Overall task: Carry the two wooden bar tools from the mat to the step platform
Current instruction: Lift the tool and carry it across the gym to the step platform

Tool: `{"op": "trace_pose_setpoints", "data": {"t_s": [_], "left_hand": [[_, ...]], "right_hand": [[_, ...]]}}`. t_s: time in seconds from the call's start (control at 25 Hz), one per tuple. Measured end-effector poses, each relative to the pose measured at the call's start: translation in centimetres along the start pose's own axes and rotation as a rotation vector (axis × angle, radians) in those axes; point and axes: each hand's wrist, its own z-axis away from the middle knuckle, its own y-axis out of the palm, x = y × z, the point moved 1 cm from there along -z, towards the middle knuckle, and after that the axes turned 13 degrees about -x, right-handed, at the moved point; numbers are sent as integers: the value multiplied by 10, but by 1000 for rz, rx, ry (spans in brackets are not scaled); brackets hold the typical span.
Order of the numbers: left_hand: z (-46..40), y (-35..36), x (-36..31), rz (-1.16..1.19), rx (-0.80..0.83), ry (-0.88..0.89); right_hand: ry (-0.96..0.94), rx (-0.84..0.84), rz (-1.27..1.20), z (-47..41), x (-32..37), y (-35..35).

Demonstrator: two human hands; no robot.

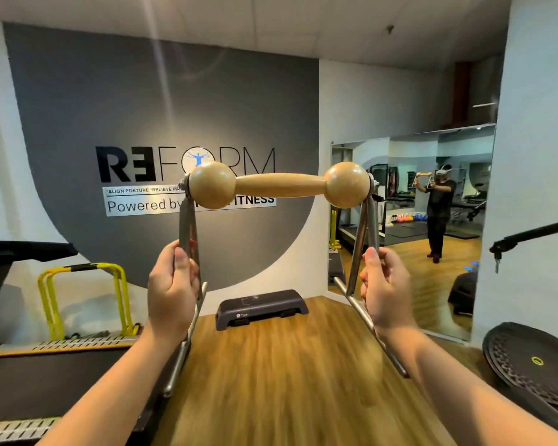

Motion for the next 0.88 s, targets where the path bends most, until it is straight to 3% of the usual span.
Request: {"op": "trace_pose_setpoints", "data": {"t_s": [0.48,0.88], "left_hand": [[-165,199,277,-53,-87,-27],[-314,293,499,-126,-59,-30]], "right_hand": [[50,89,-6,-259,-260,166],[48,58,3,-403,-471,337]]}}
